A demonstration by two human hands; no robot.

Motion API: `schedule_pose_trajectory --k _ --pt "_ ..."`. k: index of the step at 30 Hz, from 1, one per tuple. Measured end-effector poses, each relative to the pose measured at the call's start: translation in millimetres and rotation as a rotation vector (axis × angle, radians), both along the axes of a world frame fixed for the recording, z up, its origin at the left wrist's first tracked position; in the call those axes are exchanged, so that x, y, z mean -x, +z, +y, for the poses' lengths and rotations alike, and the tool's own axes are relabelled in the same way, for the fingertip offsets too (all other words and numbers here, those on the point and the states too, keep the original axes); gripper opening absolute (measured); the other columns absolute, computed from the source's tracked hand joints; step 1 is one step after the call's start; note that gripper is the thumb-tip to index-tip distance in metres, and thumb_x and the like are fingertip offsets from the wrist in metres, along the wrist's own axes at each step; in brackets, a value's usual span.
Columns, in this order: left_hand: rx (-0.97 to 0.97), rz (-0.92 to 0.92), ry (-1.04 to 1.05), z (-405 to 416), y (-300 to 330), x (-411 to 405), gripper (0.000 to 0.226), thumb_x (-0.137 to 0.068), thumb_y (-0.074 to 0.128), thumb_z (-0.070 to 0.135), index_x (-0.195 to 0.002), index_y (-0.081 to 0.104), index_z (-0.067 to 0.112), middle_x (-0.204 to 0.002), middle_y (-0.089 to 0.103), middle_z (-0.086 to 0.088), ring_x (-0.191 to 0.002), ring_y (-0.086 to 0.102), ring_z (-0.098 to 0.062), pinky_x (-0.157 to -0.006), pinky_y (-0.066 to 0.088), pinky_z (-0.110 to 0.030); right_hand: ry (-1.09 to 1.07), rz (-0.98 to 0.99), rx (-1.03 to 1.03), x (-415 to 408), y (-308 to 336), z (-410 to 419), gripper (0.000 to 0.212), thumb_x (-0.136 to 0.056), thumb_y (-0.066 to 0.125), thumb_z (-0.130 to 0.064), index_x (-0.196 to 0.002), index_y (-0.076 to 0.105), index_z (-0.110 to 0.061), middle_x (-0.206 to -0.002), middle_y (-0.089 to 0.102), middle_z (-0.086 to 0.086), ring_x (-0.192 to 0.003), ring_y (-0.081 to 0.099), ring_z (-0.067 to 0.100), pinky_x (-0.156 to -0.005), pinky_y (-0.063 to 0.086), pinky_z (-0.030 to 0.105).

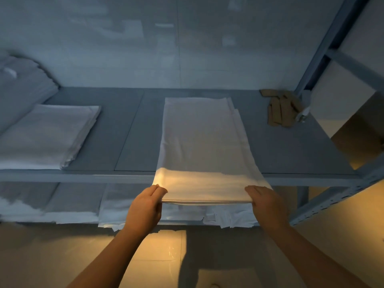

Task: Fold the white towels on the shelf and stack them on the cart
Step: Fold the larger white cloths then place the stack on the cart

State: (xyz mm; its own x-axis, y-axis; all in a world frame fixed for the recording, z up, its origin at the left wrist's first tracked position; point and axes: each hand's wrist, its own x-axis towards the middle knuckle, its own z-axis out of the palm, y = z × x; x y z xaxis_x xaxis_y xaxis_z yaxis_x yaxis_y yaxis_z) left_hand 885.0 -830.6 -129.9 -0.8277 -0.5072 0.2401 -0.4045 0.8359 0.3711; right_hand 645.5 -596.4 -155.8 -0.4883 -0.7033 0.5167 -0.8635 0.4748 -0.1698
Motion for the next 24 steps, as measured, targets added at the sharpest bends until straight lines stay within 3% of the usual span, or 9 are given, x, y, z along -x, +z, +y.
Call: schedule_pose_trajectory --k 4,9,14,18,21,24 --pt "-0.05 0.157 0.019 12 26 -21 0.033 -0.071 0.073 -0.011 -0.099 0.065 0.005 -0.091 0.068 -0.01 -0.075 0.065 -0.026 -0.064 0.043 -0.022 -0.043 0.038 0.159 -27 26 11 0.041 -0.07 0.035 -0.002 -0.085 0.073 0.002 -0.08 0.07 0.015 -0.066 0.067 0.031 -0.057 0.057 0.041" --pt "-0.078 0.337 0.049 17 59 -45 0.028 -0.078 0.073 0.0 -0.103 0.065 0.007 -0.09 0.07 -0.005 -0.072 0.065 -0.022 -0.065 0.045 -0.021 -0.103 0.122 0.265 -54 64 22 0.025 -0.07 0.05 0.0 -0.083 0.071 0.001 -0.075 0.068 0.014 -0.066 0.065 0.033 -0.07 0.054 0.046" --pt "-0.017 0.477 0.076 21 90 -56 0.022 -0.08 0.074 0.01 -0.1 0.065 0.011 -0.082 0.069 -0.002 -0.061 0.055 -0.012 -0.056 0.038 -0.014 -0.103 0.174 0.286 -57 100 31 0.03 -0.083 0.044 -0.019 -0.085 0.069 -0.002 -0.072 0.065 0.011 -0.064 0.061 0.032 -0.065 0.048 0.038" --pt "0.04 0.594 0.081 23 112 -51 0.017 -0.088 0.064 0.017 -0.103 0.063 0.009 -0.085 0.068 -0.005 -0.068 0.054 -0.011 -0.059 0.035 -0.01 -0.119 0.265 0.323 -52 127 26 0.029 -0.087 0.045 -0.017 -0.093 0.07 -0.002 -0.08 0.068 0.013 -0.07 0.063 0.033 -0.07 0.047 0.039" --pt "0.078 0.686 0.087 18 130 -40 0.017 -0.089 0.057 0.022 -0.103 0.059 0.015 -0.084 0.064 0.004 -0.069 0.049 -0.004 -0.061 0.032 -0.007 -0.131 0.319 0.353 -42 140 20 0.031 -0.09 0.044 -0.015 -0.097 0.069 0.001 -0.085 0.068 0.016 -0.072 0.061 0.034 -0.067 0.048 0.038" --pt "0.105 0.754 0.079 1 145 -17 0.014 -0.09 0.052 0.028 -0.102 0.055 0.021 -0.079 0.055 0.011 -0.065 0.042 -0.003 -0.057 0.032 -0.014 -0.124 0.366 0.39 -21 151 4 0.024 -0.088 0.049 -0.008 -0.097 0.069 0.002 -0.084 0.065 0.017 -0.074 0.059 0.034 -0.065 0.047 0.039"
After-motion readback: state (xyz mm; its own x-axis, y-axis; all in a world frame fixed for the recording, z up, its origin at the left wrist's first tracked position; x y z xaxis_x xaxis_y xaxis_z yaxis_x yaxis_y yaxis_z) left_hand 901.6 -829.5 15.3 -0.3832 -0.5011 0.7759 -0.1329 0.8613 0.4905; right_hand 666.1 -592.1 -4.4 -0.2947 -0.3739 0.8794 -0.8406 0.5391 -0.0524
